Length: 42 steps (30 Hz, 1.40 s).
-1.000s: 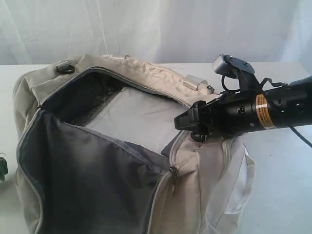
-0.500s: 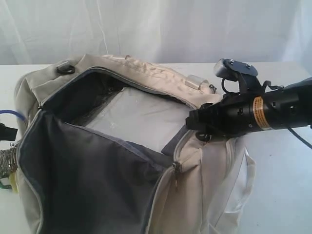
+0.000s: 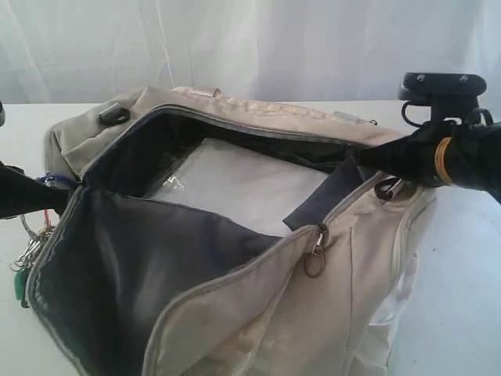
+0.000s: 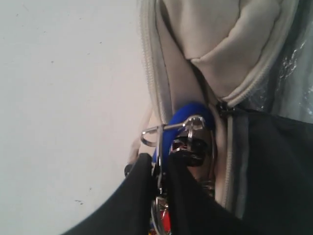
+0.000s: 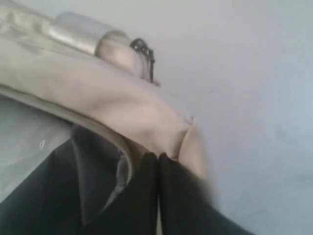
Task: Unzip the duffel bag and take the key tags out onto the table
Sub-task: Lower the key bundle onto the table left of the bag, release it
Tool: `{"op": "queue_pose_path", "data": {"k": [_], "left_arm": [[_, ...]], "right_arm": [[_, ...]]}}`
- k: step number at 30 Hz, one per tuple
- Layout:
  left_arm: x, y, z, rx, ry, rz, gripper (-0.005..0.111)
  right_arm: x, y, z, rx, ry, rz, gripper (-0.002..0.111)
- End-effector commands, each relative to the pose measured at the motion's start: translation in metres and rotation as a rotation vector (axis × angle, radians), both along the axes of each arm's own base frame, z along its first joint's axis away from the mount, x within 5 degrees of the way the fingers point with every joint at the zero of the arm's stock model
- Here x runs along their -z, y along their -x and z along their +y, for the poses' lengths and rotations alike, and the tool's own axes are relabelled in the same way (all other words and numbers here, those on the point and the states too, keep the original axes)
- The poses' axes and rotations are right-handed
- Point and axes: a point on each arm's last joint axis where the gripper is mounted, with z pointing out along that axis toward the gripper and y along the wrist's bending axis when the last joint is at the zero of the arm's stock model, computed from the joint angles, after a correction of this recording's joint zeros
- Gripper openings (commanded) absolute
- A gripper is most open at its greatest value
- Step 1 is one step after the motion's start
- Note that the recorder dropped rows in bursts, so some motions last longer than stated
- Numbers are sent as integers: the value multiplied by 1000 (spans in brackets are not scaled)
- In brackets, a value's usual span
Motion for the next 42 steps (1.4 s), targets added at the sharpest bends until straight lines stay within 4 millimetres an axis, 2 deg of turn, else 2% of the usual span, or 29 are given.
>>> {"op": "queue_pose_path", "data": {"k": [1,6,11,16,22,25,28,31,32,35,39,40,42], "left_arm": [[1,-7,-14,43,121,-64,0],[7,-8,-38,138,164,-61,0],[6,-14,-51,173,152,-45,0],[-2,-20,-53,176,154,-69,0],[-8,-22,-42,99,13,11,3],[-11,-20,-31,62,-127,99,22],[-19,-19,-24,-10,-190,162,52],[-28,-20,-21,-10,-240,185,82],[-32,-21,-22,-3,-238,187,86],[-39,-23,-25,22,-226,195,85],[-45,-23,-28,42,-214,215,83],[-48,-22,-27,40,-218,227,83],[-53,-18,-25,42,-230,246,83]], "right_arm": [[-26,8,-23,194,115,-121,0],[-61,24,-32,267,134,-246,0],[-84,38,-26,202,71,-317,0],[-90,43,-14,80,-1,-320,0],[-88,43,-2,-41,-65,-288,0],[-87,43,2,-76,-83,-279,0],[-86,44,5,-108,-101,-270,0],[-85,46,16,-233,-127,-244,2],[-84,48,20,-277,-140,-234,5],[-84,51,28,-360,-185,-213,23],[-83,53,33,-415,-212,-197,63],[-81,53,34,-423,-217,-188,68],[-76,54,36,-437,-230,-168,69]]}}
